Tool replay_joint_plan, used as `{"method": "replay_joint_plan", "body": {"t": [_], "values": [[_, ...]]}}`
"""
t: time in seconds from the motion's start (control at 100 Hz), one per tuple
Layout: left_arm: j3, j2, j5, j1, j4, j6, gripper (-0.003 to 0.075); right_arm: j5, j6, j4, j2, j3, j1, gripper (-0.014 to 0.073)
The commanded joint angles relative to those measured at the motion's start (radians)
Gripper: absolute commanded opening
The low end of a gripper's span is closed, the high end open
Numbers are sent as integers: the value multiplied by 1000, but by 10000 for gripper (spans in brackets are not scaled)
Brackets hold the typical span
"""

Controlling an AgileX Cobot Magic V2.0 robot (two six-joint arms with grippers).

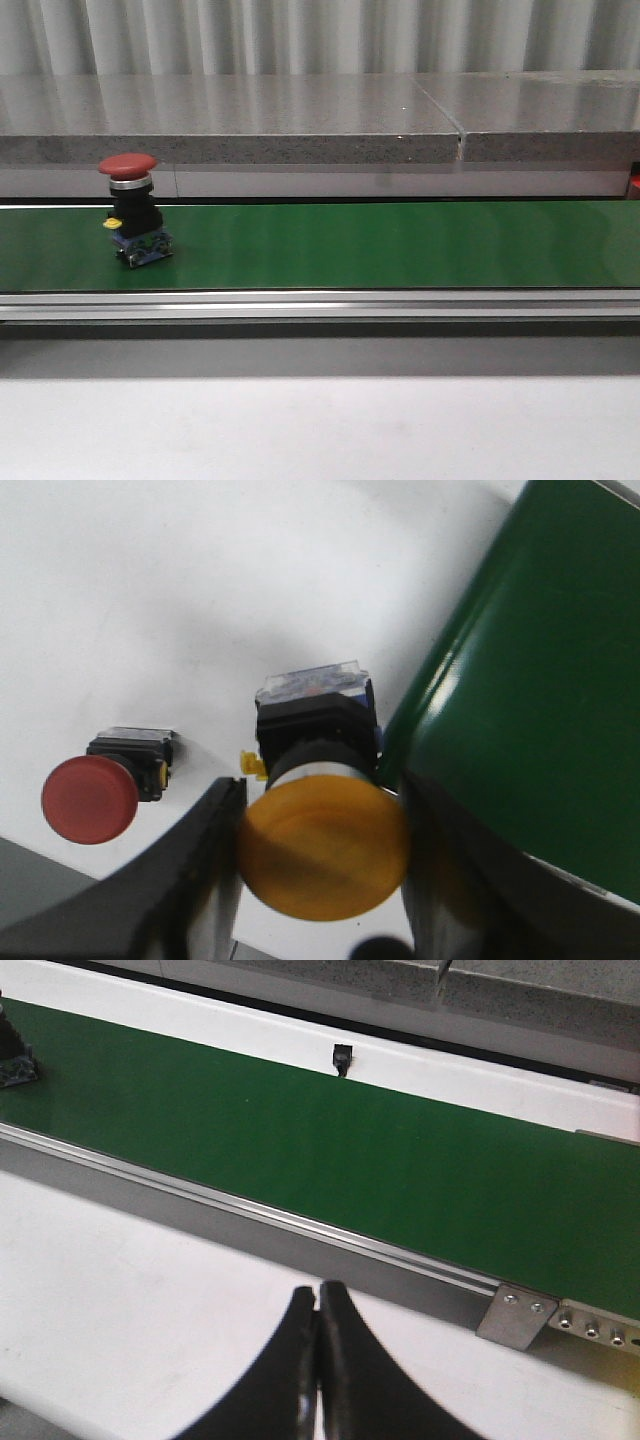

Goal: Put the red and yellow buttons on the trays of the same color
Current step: 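Lower the left gripper onto a yellow button and grasp it, then set the yellow button on the belt with the left gripper, release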

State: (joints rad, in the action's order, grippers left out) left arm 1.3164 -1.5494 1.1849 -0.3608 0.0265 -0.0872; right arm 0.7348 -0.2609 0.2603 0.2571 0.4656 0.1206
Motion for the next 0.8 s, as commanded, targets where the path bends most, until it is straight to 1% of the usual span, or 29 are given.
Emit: {"method": "replay_joint_plan", "body": {"t": [0.0, 0.12, 0.26, 0.51, 0.57, 0.64, 0.69, 0.74, 0.79], "values": [[42, 43, -2, 42, 11, 5, 172, -64, -13, 15, 11, 23, -2, -67], [53, 43, -11, 102, 11, 5, 173, -64, -13, 15, 11, 23, -2, -67], [53, 12, -7, 151, 11, 9, 172, -64, -13, 15, 11, 23, -2, -67], [55, -46, 7, 170, 20, 13, 173, -63, -13, 15, 11, 23, -2, -67], [55, -56, 15, 170, 22, 16, 186, -64, -13, 15, 11, 23, -2, -67], [55, -63, 15, 170, 30, 32, 245, -64, -13, 15, 11, 23, -2, -67], [55, -65, 11, 170, 45, 38, 314, -64, -13, 15, 11, 23, -2, -67], [55, -65, 2, 170, 60, 49, 405, -64, -13, 15, 11, 23, -2, -67], [55, -65, -4, 170, 71, 55, 477, -64, -13, 15, 11, 23, -2, -67]]}}
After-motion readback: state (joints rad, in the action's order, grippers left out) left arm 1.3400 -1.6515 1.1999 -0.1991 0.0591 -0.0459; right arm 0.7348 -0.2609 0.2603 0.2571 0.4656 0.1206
